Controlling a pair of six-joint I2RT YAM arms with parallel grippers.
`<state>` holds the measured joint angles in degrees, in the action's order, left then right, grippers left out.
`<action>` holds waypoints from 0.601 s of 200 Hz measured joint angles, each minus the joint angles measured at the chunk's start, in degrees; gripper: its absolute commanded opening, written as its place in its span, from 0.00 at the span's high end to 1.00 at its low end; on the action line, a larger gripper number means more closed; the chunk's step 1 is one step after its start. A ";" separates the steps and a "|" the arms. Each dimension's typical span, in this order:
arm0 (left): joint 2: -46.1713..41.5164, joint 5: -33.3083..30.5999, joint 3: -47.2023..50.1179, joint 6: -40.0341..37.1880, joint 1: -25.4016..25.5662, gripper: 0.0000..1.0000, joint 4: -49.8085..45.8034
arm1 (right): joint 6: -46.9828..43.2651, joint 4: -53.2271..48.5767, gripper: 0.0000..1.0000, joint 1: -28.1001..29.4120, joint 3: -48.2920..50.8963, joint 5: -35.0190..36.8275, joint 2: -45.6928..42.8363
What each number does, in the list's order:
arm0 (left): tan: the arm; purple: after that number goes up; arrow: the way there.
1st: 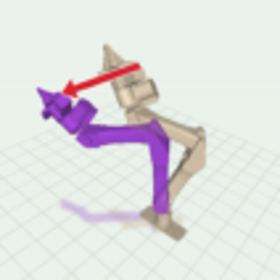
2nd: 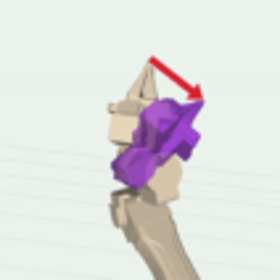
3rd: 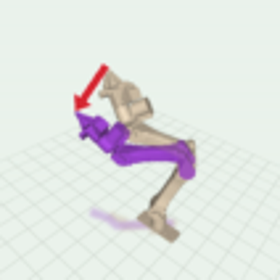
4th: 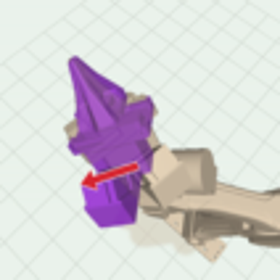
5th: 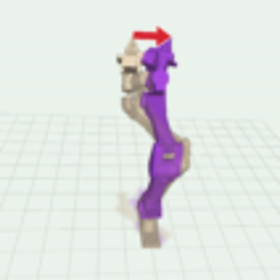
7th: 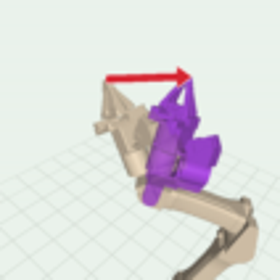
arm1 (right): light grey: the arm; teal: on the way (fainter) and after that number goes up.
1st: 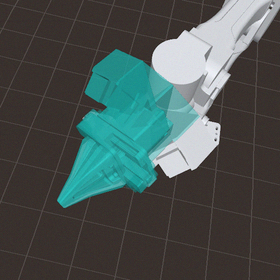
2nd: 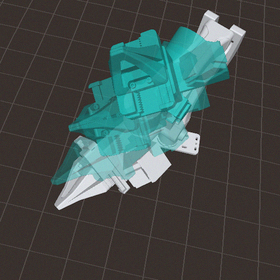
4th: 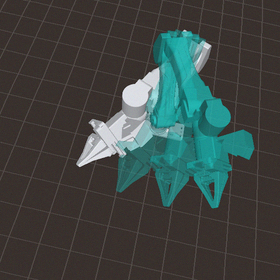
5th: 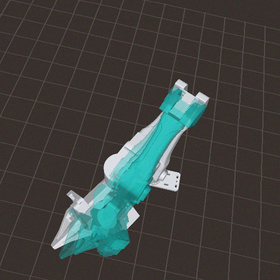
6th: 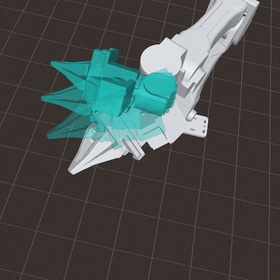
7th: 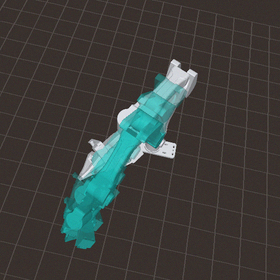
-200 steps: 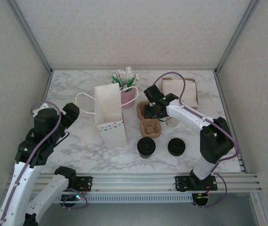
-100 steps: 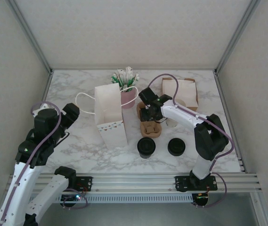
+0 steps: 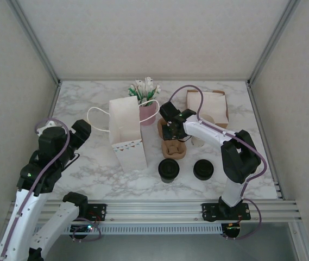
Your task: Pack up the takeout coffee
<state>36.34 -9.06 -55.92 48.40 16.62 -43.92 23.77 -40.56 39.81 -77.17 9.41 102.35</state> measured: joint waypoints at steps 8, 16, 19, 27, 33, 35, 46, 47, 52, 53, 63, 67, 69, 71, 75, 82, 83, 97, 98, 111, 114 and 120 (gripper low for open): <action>-0.11 -0.02 0.07 0.02 0.00 0.12 0.00 | 0.00 -0.22 0.63 0.00 -0.20 0.00 0.00; -0.26 0.00 0.17 0.02 -0.02 0.12 0.00 | -0.15 -0.39 0.64 0.04 -0.35 0.00 0.00; -0.31 0.00 0.20 0.02 -0.02 0.12 0.00 | -0.20 -0.46 0.64 0.04 -0.42 0.00 0.00; -0.33 0.00 0.26 0.04 0.00 0.12 0.00 | -0.22 -0.59 0.64 0.09 -0.50 0.00 0.00; -0.33 -0.02 0.26 0.04 0.00 0.12 0.00 | -0.22 -0.61 0.64 0.11 -0.52 0.00 0.00; -0.35 0.00 0.28 0.04 0.00 0.12 0.00 | -0.22 -0.63 0.64 0.13 -0.52 0.00 0.00; -0.35 0.00 0.28 0.04 -0.02 0.12 0.00 | -0.22 -0.68 0.64 0.17 -0.52 0.00 0.00; -0.35 0.00 0.28 0.04 -0.02 0.12 0.00 | -0.22 -0.70 0.65 0.17 -0.52 0.00 0.00; -0.35 0.00 0.31 0.04 -0.02 0.12 0.00 | -0.22 -0.76 0.65 0.20 -0.55 0.00 0.00; -0.35 -0.02 0.31 0.04 -0.02 0.12 0.00 | -0.22 -0.79 0.65 0.20 -0.57 0.00 0.00; -0.35 -0.02 0.37 0.04 -0.02 0.12 0.00 | -0.22 -0.87 0.65 0.22 -0.63 0.00 -0.02; -0.35 -0.02 0.44 0.04 -0.02 0.12 0.02 | -0.22 -0.87 0.65 0.22 -0.63 -0.02 -0.02; -0.37 -0.02 0.44 0.04 -0.02 0.12 0.02 | -0.20 -0.87 0.65 0.22 -0.63 -0.02 -0.04; -0.37 -0.02 0.46 0.04 -0.02 0.12 0.00 | -0.20 -0.90 0.65 0.22 -0.63 -0.02 -0.07; -0.37 -0.02 0.52 0.04 -0.02 0.12 0.00 | -0.20 -0.96 0.65 0.22 -0.63 0.00 -0.13; -0.35 -0.02 0.55 0.07 -0.02 0.12 -0.02 | -0.20 -1.11 0.65 0.22 -0.66 -0.02 -0.26; -0.35 -0.02 0.55 0.04 -0.02 0.12 -0.02 | -0.20 -1.11 0.65 0.22 -0.66 -0.02 -0.26; -0.42 -0.04 0.55 0.04 -0.02 0.12 -0.02 | -0.09 -1.46 0.65 0.22 -0.79 -0.02 -0.94; -0.42 -0.04 0.55 0.04 -0.02 0.12 -0.02 | -0.09 -1.49 0.65 0.22 -0.81 -0.02 -0.96; -0.63 -0.13 0.55 0.04 -0.02 0.13 -0.02 | 0.15 -2.01 0.65 0.22 -0.90 0.00 -1.90; -0.70 -0.20 0.55 0.04 -0.02 0.13 -0.04 | 0.26 -2.16 0.65 0.22 -0.94 0.02 -2.32; -0.83 -0.28 0.55 0.04 -0.02 0.13 -0.07 | 0.50 -2.40 0.65 0.22 -0.94 0.02 -2.86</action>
<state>35.51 -9.34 -55.37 48.45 16.60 -43.99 24.27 -42.96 40.03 -78.11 9.43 99.48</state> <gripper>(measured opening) 0.877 0.355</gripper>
